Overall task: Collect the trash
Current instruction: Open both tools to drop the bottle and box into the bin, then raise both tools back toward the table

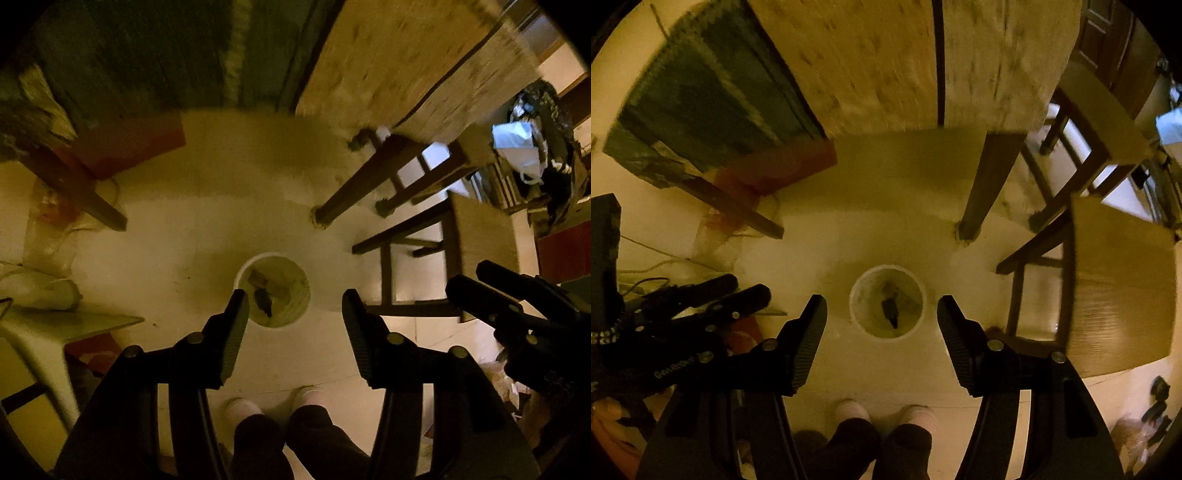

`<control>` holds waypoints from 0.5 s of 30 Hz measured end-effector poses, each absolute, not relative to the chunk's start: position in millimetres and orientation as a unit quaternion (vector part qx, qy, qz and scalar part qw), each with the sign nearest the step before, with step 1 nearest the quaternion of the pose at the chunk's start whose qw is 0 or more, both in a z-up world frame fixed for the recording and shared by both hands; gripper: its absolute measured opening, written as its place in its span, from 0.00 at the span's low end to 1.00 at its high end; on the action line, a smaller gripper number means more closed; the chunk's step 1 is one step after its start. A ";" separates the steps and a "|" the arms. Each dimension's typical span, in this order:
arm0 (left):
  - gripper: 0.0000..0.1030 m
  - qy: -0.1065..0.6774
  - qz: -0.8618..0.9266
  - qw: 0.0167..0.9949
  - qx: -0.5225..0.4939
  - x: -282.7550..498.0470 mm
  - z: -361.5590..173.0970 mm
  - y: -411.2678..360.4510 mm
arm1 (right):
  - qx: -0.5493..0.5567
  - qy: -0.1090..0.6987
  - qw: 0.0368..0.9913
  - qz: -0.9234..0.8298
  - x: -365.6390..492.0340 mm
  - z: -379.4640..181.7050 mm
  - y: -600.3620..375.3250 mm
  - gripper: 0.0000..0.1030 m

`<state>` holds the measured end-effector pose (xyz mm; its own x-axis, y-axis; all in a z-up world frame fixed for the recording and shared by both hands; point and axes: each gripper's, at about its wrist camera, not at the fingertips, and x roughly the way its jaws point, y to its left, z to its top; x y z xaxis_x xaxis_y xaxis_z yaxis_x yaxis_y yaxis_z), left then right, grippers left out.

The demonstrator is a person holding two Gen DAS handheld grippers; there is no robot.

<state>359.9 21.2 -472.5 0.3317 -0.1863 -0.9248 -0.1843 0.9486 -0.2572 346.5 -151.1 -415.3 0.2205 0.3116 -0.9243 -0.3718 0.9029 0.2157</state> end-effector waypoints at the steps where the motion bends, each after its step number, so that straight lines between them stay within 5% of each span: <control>1: 0.50 0.572 0.001 0.805 -0.160 356.1 -454.7 22.7 | -0.027 0.580 0.784 0.220 343.1 -400.1 -151.4 0.57; 15: 0.50 0.451 -0.001 0.885 -0.118 304.0 -235.7 33.6 | -0.028 0.480 0.849 0.221 300.3 -208.8 -153.5 0.57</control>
